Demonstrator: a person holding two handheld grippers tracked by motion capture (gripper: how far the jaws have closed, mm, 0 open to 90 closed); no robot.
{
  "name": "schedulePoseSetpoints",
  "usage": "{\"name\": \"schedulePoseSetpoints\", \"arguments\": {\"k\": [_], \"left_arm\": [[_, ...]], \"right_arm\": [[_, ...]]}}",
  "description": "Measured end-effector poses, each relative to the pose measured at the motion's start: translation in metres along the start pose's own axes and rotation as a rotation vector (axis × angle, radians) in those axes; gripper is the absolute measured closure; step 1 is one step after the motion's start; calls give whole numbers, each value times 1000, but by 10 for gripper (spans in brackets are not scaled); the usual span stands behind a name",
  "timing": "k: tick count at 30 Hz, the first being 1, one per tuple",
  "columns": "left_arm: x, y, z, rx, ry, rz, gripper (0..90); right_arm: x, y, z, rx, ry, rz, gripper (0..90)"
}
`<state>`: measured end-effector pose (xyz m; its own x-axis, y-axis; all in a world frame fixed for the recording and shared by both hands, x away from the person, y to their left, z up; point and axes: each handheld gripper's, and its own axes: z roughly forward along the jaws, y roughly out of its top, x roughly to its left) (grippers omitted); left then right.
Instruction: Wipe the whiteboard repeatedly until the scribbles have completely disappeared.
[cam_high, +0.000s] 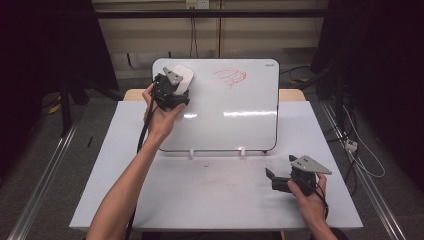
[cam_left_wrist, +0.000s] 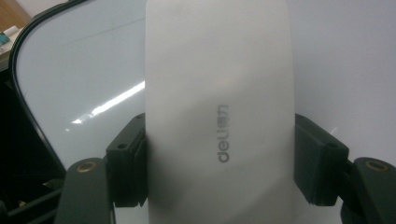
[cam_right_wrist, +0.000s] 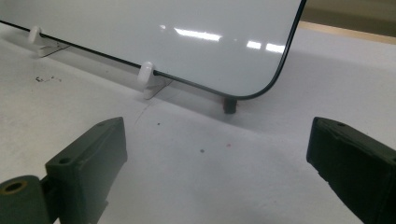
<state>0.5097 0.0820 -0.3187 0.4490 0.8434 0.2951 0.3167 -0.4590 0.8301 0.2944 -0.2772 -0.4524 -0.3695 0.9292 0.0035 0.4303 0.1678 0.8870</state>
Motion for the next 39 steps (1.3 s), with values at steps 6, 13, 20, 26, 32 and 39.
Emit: {"name": "schedulePoseSetpoints", "arguments": {"k": [6,13,20,26,32,39], "left_arm": [[-7,9,3,2,8,14,310],[-14,18,6,4,17,38,310],[-18,21,8,1,17,49,310],[-28,21,9,-5,0,100,310],[-58,21,14,-5,-31,175,309],[-95,13,17,-11,-61,281,309]], "right_arm": [[0,0,-1,-1,-1,1,53],[-1,0,-1,-3,1,2,53],[-1,0,-1,-2,3,2,53],[-1,0,-1,-1,2,3,53],[0,0,-1,-3,3,1,53],[-1,-1,-2,-5,5,2,53]]}}
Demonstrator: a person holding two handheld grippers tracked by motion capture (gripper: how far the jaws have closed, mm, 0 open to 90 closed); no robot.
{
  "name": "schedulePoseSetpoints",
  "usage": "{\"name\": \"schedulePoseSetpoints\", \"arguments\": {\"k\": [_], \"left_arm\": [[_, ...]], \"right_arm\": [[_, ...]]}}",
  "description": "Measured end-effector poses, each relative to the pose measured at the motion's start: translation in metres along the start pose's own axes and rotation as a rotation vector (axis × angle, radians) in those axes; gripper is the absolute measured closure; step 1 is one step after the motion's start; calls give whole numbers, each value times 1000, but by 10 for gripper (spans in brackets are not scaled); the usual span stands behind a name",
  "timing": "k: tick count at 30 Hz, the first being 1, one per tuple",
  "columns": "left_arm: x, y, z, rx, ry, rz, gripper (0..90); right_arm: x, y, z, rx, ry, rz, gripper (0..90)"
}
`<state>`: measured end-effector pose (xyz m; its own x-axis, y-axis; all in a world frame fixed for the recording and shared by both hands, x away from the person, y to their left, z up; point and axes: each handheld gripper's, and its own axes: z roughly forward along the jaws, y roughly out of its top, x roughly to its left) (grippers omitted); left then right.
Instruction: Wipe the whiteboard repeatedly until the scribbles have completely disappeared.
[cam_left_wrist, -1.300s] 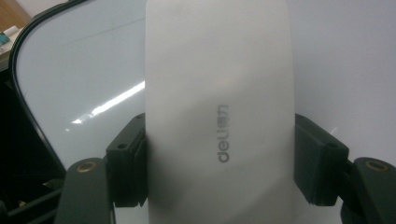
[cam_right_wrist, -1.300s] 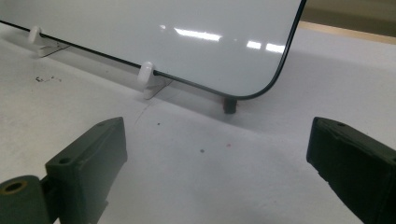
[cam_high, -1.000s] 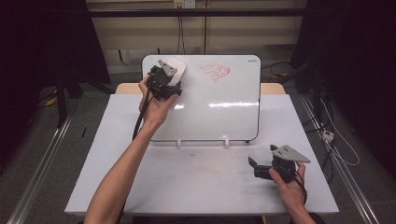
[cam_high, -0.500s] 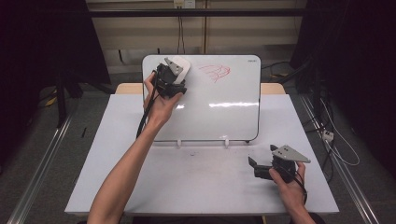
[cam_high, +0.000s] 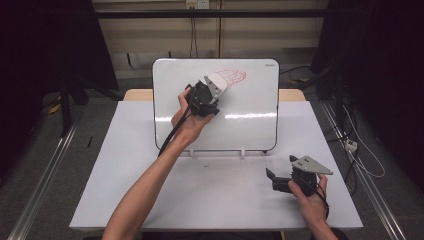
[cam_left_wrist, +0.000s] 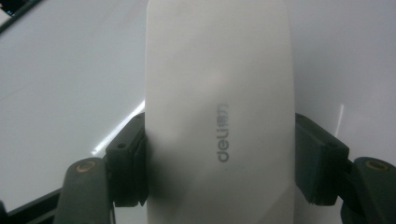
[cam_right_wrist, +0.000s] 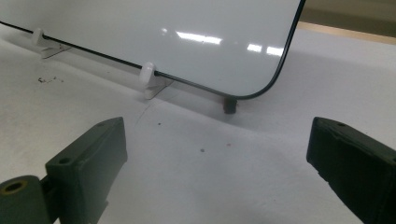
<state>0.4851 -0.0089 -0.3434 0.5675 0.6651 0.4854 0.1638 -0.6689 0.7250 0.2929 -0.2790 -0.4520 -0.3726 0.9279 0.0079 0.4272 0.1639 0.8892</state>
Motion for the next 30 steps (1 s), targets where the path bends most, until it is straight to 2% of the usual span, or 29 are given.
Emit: {"name": "schedulePoseSetpoints", "arguments": {"k": [6,10,14,21,30], "left_arm": [[-21,-1,1,-10,-12,92,309],[-16,-2,1,-21,-53,96,309],[-12,0,1,-21,-67,107,310],[10,7,1,-31,-61,57,311],[39,16,1,-24,-32,24,311]], "right_arm": [[0,0,0,-3,2,-5,53],[0,0,0,-2,0,-3,53],[0,0,0,-1,1,-3,53],[-2,-1,-2,-3,-4,5,53],[-2,-2,-2,1,-4,5,53]]}}
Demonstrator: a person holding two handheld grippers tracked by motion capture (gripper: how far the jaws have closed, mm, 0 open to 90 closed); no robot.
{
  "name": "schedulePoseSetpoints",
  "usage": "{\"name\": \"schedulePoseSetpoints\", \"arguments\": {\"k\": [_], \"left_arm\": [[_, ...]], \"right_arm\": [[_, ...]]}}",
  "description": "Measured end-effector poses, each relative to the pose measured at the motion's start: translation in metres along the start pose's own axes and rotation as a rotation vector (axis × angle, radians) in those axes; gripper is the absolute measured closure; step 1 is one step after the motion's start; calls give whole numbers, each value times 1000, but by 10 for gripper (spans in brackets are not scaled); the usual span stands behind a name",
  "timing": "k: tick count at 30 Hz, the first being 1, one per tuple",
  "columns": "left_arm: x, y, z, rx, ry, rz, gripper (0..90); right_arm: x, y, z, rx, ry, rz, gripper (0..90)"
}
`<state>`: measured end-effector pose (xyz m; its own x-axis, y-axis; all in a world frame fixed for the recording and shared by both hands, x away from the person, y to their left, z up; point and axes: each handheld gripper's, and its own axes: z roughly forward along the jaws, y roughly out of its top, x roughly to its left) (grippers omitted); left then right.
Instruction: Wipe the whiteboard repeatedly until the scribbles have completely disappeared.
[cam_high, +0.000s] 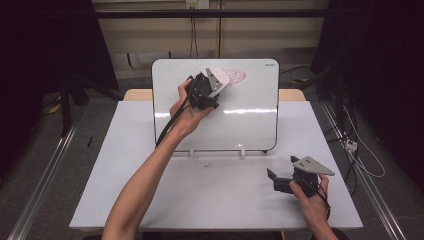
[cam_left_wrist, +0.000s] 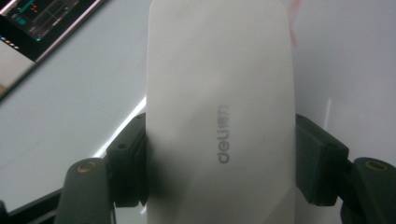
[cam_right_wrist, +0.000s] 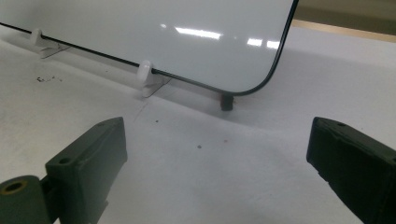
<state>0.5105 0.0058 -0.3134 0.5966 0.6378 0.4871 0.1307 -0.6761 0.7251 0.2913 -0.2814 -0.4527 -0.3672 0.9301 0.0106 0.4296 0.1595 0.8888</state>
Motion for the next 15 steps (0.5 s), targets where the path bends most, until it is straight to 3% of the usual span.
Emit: {"name": "schedulePoseSetpoints", "arguments": {"k": [3,6,15], "left_arm": [[8,2,-1,7,9,6,311],[12,2,-1,-4,24,-16,311],[6,3,0,0,62,-24,311]], "right_arm": [[0,0,0,-1,0,0,53],[-1,0,0,-1,-1,3,53],[0,0,0,1,-2,3,53]]}}
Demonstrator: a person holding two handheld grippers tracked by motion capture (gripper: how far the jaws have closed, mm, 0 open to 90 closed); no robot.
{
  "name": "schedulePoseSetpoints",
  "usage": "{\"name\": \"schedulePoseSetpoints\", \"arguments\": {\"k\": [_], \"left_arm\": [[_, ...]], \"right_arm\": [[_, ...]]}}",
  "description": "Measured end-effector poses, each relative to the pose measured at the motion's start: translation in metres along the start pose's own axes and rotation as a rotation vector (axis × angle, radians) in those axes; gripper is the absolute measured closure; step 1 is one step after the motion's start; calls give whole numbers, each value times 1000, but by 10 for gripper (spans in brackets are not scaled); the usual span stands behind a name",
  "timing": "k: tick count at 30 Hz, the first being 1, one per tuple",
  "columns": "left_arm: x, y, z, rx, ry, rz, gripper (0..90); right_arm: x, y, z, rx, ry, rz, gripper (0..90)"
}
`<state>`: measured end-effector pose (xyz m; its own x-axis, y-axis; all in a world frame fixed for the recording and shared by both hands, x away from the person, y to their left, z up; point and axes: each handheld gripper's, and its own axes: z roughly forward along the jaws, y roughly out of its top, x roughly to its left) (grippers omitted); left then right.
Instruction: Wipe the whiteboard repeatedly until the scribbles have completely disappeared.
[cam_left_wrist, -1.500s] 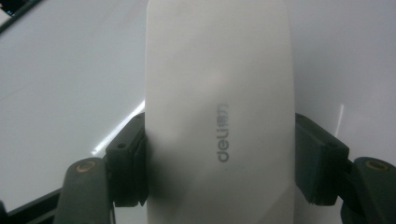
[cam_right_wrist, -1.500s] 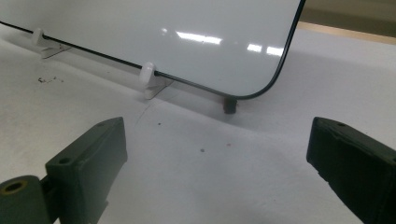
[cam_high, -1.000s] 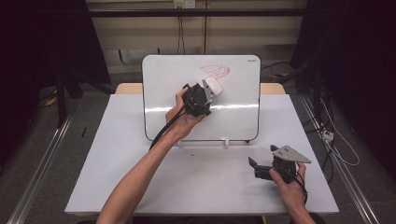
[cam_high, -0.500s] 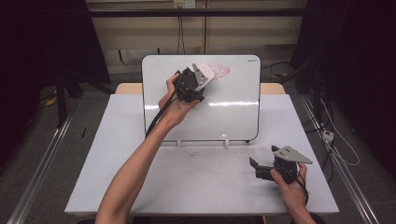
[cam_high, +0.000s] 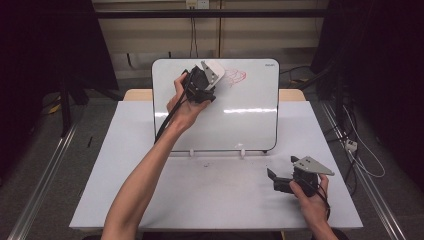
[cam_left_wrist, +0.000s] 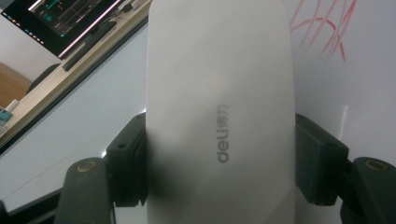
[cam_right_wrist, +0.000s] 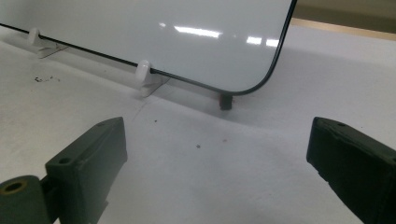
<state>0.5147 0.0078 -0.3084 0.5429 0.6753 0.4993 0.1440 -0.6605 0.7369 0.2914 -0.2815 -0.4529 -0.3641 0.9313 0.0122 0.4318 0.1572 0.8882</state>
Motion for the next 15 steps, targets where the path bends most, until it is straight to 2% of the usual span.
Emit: {"name": "schedulePoseSetpoints", "arguments": {"k": [4,6,10,15], "left_arm": [[-6,1,1,7,-16,11,311],[-12,2,2,12,-21,37,311],[-25,6,4,1,-32,51,311],[-41,10,6,10,-43,97,310]], "right_arm": [[1,0,1,0,3,-1,53],[1,1,1,0,3,-3,53],[1,1,2,1,4,-3,53],[1,1,1,0,4,-2,53]]}}
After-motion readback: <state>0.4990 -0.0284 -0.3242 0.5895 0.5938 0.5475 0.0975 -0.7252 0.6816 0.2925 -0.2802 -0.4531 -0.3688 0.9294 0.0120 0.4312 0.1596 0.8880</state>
